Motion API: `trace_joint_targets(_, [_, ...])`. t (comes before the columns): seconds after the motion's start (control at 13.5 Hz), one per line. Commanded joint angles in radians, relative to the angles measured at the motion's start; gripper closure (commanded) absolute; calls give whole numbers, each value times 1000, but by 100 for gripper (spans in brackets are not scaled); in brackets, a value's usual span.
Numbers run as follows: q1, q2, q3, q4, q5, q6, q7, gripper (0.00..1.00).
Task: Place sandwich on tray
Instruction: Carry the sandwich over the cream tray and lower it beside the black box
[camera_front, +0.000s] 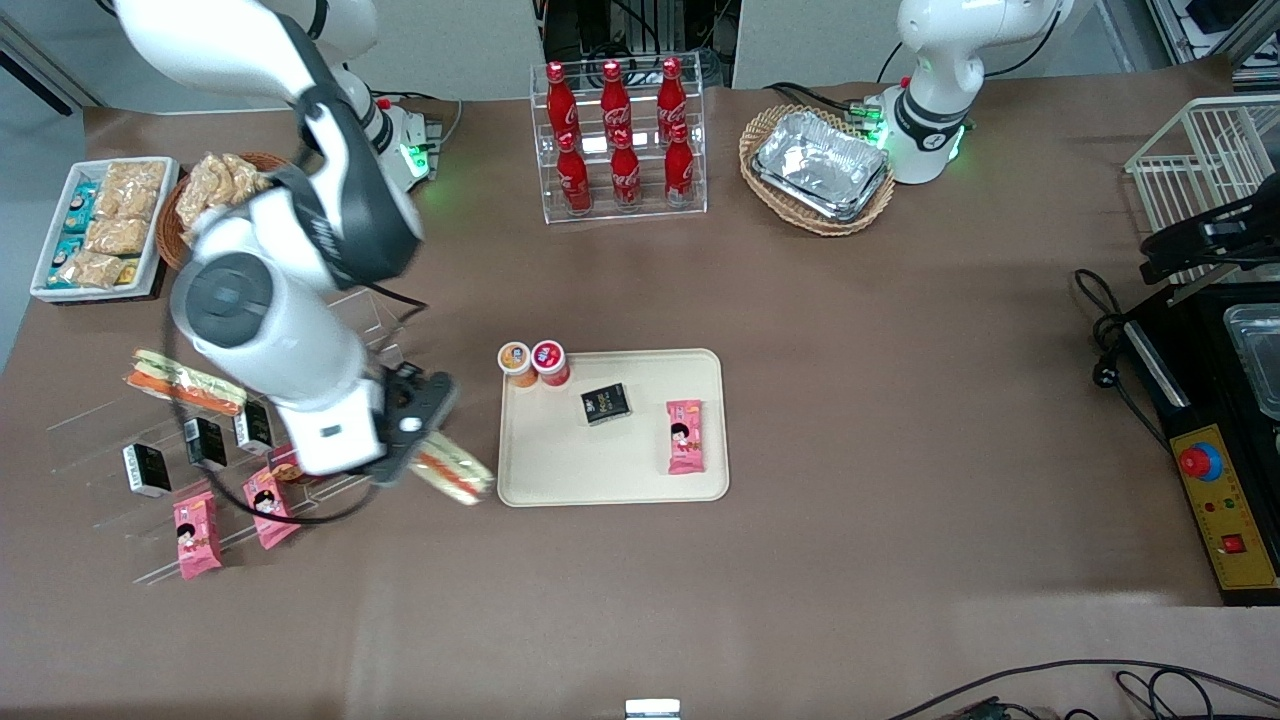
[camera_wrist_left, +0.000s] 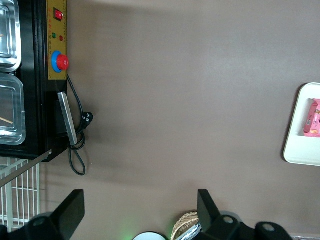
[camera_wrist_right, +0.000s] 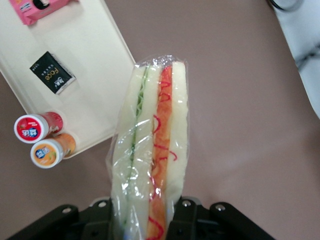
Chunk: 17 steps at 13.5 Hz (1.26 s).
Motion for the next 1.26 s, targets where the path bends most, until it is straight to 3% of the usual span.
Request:
trace_joint_targets(0.0, [44, 104, 8, 12, -23, 89, -114, 65])
trace_joint_targets(0.15, [94, 162, 8, 9, -28, 115, -109, 65])
trace_joint_targets(0.45, [171, 235, 9, -2, -131, 225, -116, 64])
trace_joint_targets(1.19, [237, 347, 11, -25, -123, 301, -120, 63])
